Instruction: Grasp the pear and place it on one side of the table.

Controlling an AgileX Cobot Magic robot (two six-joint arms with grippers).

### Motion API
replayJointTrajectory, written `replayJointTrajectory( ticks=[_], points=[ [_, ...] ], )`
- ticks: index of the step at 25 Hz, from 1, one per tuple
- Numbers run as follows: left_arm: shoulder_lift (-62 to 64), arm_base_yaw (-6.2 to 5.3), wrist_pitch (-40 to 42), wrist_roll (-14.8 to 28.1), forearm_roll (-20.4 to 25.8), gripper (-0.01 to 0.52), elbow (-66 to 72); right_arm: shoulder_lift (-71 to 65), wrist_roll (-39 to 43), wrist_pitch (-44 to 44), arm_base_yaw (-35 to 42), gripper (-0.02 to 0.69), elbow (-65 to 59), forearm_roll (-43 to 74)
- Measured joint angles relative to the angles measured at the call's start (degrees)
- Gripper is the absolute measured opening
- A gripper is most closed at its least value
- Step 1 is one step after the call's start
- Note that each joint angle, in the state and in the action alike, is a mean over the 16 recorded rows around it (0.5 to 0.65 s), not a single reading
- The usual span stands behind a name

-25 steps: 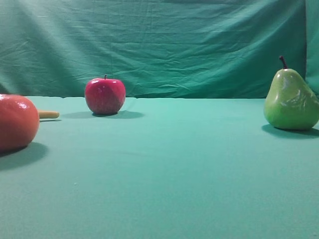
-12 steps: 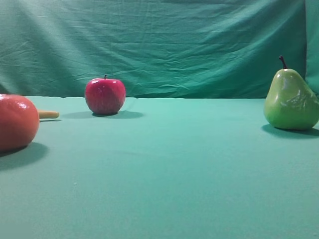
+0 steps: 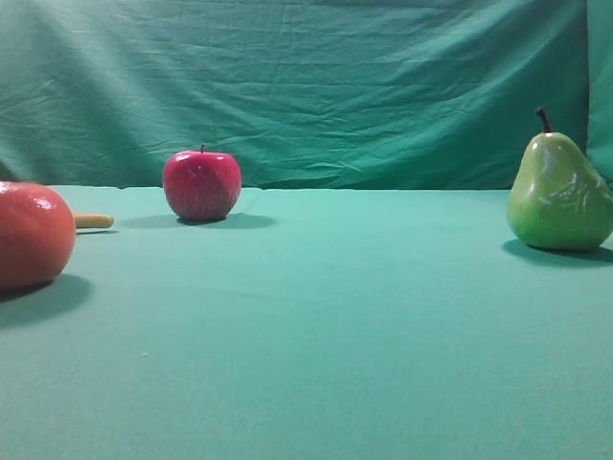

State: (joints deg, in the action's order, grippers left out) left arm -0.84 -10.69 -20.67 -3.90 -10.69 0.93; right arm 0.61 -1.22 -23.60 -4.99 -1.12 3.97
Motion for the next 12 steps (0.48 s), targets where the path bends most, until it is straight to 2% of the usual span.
replayJointTrajectory(
  ticks=[12],
  points=[
    [0.00, 0.00, 0.00, 0.00, 0.00, 0.000, 0.00, 0.00, 0.00, 0.09, 0.00, 0.000, -0.01, 0.00]
  ],
)
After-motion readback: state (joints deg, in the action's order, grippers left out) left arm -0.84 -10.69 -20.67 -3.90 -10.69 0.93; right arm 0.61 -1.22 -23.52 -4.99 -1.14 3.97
